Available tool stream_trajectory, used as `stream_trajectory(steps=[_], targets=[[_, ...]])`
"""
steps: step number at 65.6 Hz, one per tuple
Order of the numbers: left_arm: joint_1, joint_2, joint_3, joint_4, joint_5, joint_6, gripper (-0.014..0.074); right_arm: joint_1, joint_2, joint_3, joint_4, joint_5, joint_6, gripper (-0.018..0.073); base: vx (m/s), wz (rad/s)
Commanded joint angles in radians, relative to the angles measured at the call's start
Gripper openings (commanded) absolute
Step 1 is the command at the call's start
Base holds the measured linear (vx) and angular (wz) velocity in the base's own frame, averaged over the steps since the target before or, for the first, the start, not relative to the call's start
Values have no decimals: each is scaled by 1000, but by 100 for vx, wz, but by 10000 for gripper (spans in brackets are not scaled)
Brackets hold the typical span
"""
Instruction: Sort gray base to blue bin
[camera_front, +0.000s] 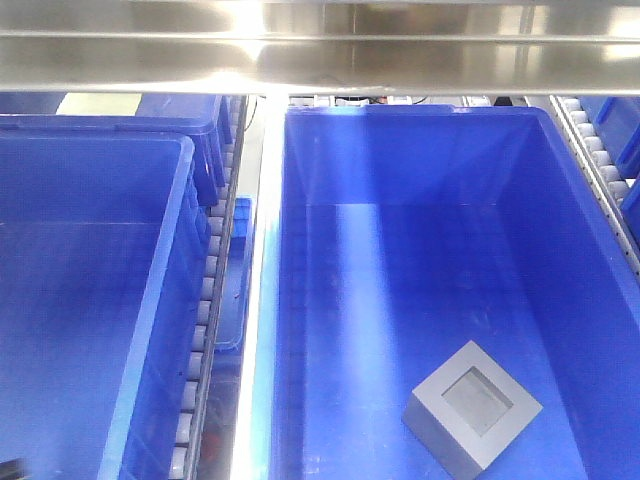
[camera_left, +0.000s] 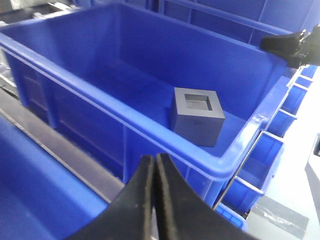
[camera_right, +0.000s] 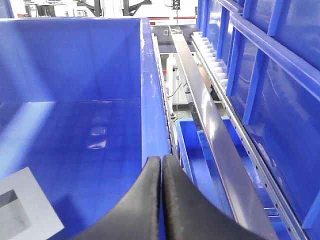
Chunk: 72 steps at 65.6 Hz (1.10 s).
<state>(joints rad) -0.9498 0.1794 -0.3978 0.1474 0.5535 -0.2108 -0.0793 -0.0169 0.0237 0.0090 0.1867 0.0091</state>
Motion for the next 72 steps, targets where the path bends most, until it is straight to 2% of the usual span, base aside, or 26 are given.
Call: stream_trajectory(steps=[1,20,72], targets=[[-1,-52,-24,8,-4,0,-8,0,3,5,-9,-39,-9,-5,0,0],[-1,-102,-23,4,37,0,-6,0,3,5,-9,-39,-9,-5,0,0],[-1,-102,-23,3,37,0,-6,0,3,5,-9,-39,-9,-5,0,0]])
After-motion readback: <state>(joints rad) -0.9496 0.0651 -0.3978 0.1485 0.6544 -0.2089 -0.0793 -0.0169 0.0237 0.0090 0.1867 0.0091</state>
